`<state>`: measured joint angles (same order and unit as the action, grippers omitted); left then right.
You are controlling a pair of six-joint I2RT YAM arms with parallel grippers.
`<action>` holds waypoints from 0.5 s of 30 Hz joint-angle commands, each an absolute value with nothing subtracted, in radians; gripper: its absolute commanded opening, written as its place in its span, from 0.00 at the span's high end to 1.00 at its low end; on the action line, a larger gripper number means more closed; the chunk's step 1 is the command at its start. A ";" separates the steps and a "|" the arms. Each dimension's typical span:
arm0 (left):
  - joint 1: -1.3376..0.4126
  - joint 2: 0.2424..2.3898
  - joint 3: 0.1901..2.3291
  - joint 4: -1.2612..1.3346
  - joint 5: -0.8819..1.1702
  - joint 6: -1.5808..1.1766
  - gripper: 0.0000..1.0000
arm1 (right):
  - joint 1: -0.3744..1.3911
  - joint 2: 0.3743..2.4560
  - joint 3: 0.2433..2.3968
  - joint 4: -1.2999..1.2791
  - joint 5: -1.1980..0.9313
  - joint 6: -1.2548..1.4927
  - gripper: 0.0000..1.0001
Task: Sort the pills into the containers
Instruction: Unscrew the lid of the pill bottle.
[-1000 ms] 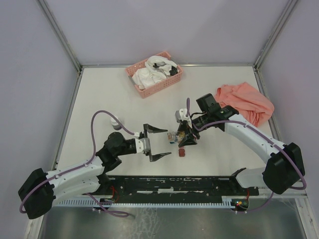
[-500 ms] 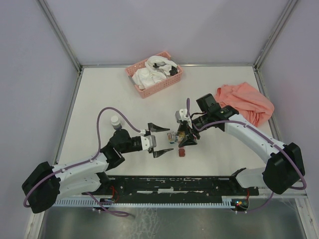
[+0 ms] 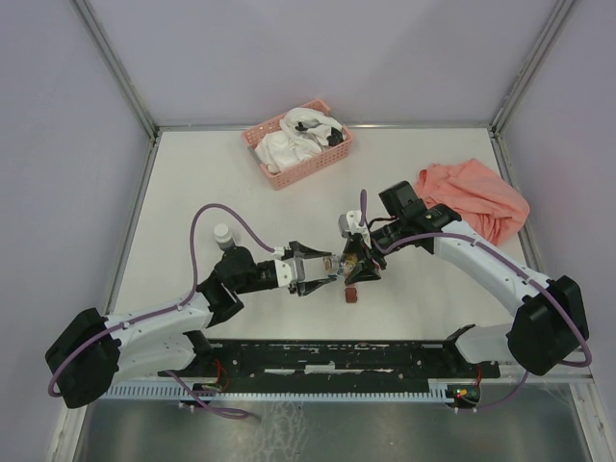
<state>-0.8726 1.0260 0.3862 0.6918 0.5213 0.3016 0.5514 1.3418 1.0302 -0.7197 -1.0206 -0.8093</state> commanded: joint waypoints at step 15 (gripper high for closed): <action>-0.873 1.007 0.392 0.832 0.526 0.096 0.97 | 0.548 1.326 1.081 -0.712 -1.049 -0.823 0.98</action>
